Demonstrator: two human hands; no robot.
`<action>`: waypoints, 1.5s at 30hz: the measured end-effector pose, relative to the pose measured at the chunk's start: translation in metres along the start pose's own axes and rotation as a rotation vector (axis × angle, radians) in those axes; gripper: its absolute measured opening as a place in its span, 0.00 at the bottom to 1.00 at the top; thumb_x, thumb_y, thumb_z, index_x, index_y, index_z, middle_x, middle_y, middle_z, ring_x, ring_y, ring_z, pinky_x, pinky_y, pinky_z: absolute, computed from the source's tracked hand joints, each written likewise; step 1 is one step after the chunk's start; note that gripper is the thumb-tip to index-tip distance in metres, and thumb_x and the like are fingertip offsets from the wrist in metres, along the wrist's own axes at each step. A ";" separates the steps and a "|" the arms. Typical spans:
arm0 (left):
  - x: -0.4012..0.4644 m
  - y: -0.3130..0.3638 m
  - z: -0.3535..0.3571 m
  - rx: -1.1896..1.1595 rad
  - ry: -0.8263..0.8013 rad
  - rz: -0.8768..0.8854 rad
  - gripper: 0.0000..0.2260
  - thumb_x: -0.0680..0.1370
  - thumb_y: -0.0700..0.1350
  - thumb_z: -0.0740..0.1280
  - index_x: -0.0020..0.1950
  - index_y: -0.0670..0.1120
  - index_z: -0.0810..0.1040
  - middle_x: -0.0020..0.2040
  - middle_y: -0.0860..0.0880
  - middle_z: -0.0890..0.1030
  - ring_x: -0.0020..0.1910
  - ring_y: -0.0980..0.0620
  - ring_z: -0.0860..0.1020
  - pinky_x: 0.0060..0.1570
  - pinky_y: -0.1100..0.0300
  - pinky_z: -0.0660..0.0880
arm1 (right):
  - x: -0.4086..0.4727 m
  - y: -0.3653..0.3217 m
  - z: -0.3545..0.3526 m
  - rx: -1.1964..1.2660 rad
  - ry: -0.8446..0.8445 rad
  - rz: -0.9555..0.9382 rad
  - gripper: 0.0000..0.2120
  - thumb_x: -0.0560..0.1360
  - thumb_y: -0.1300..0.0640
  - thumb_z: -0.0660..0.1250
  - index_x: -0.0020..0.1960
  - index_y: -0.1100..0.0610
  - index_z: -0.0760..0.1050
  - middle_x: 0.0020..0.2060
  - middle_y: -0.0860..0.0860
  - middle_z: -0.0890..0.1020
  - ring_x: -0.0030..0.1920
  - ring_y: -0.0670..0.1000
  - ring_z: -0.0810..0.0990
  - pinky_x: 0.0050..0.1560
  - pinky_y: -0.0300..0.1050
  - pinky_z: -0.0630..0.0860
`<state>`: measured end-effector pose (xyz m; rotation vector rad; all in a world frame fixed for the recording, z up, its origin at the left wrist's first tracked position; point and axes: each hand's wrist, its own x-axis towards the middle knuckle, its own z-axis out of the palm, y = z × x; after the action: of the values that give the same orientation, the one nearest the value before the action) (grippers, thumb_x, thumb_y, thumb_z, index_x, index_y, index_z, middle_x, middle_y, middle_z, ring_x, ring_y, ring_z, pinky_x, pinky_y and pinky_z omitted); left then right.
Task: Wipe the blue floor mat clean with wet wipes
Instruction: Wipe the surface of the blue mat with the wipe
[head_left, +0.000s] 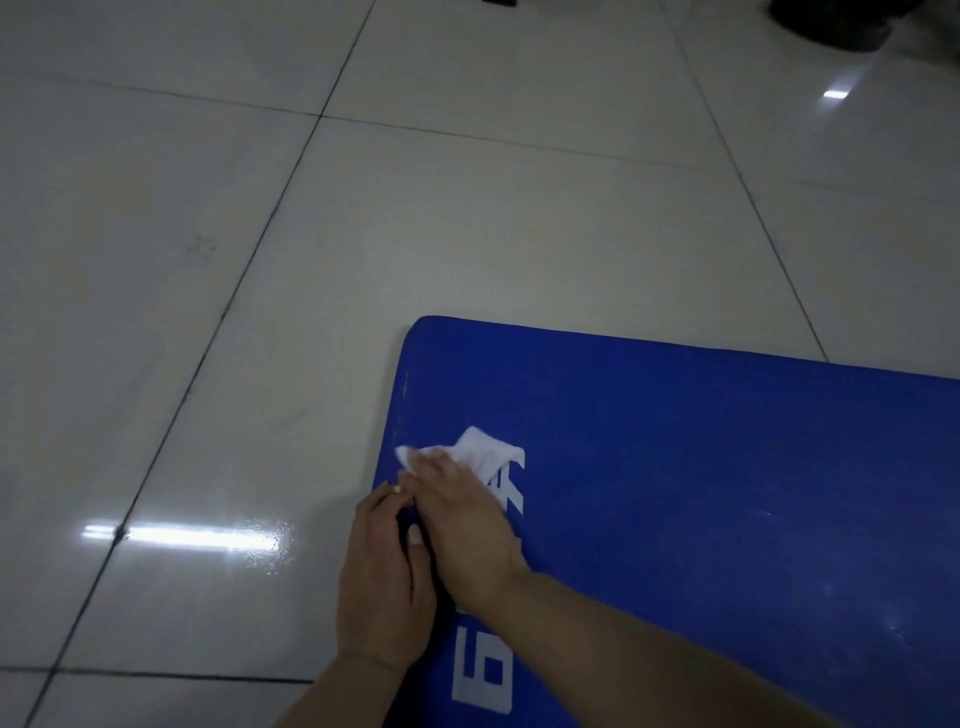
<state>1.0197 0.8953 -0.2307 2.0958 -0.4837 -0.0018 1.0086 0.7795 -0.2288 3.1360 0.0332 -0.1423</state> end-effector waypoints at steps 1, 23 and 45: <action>0.000 0.000 -0.001 -0.015 0.003 -0.002 0.19 0.79 0.49 0.52 0.63 0.40 0.71 0.61 0.44 0.74 0.59 0.53 0.72 0.58 0.56 0.71 | 0.002 -0.003 -0.012 0.067 -0.041 -0.071 0.29 0.78 0.52 0.38 0.77 0.59 0.49 0.77 0.55 0.46 0.77 0.53 0.43 0.75 0.50 0.39; 0.002 -0.001 -0.001 0.000 0.019 -0.040 0.20 0.79 0.51 0.51 0.61 0.39 0.73 0.60 0.45 0.73 0.56 0.58 0.69 0.57 0.62 0.67 | -0.034 0.035 0.003 -0.069 -0.035 0.005 0.41 0.75 0.61 0.64 0.75 0.59 0.38 0.77 0.53 0.48 0.77 0.53 0.47 0.76 0.46 0.42; 0.002 0.000 -0.003 -0.010 0.018 -0.011 0.21 0.78 0.51 0.52 0.60 0.38 0.72 0.58 0.47 0.72 0.55 0.60 0.68 0.56 0.63 0.66 | -0.075 0.070 -0.012 0.180 0.110 0.346 0.32 0.60 0.73 0.73 0.64 0.61 0.76 0.63 0.56 0.77 0.65 0.58 0.75 0.69 0.45 0.62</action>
<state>1.0219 0.8971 -0.2293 2.0870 -0.4600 0.0084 0.9363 0.7078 -0.2095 3.2581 -0.5482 0.0315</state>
